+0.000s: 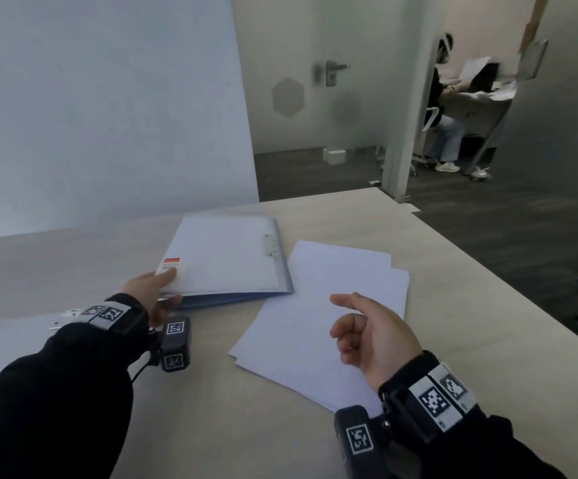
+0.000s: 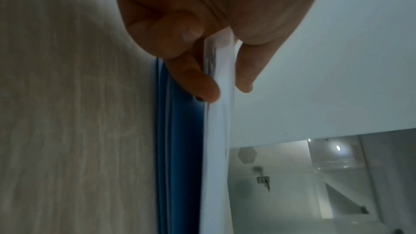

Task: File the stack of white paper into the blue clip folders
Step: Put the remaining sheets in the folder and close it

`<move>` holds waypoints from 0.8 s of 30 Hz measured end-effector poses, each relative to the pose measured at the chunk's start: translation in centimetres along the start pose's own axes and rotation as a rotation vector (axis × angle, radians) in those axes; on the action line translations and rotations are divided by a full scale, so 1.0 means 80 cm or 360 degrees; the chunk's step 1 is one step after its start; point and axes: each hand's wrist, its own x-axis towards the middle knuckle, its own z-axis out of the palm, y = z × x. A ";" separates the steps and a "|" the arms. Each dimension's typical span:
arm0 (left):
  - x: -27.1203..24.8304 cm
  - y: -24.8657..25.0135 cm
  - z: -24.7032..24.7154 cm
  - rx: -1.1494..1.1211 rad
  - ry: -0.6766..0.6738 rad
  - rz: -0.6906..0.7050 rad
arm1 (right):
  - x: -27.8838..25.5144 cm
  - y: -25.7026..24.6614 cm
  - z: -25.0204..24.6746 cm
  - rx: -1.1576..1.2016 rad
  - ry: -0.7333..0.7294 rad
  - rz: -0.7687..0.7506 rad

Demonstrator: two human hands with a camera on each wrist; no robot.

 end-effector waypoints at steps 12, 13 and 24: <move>-0.117 -0.051 0.015 0.0113 0.0089 0.0297 | -0.016 -0.018 -0.035 -0.0283 0.0686 -0.0496; -0.129 -0.058 0.026 0.0200 0.0018 0.0352 | -0.019 -0.024 -0.041 -0.0276 0.0714 -0.0520; -0.164 -0.080 0.111 0.1582 -0.0435 0.0458 | -0.015 -0.029 -0.089 0.0270 0.0648 -0.0302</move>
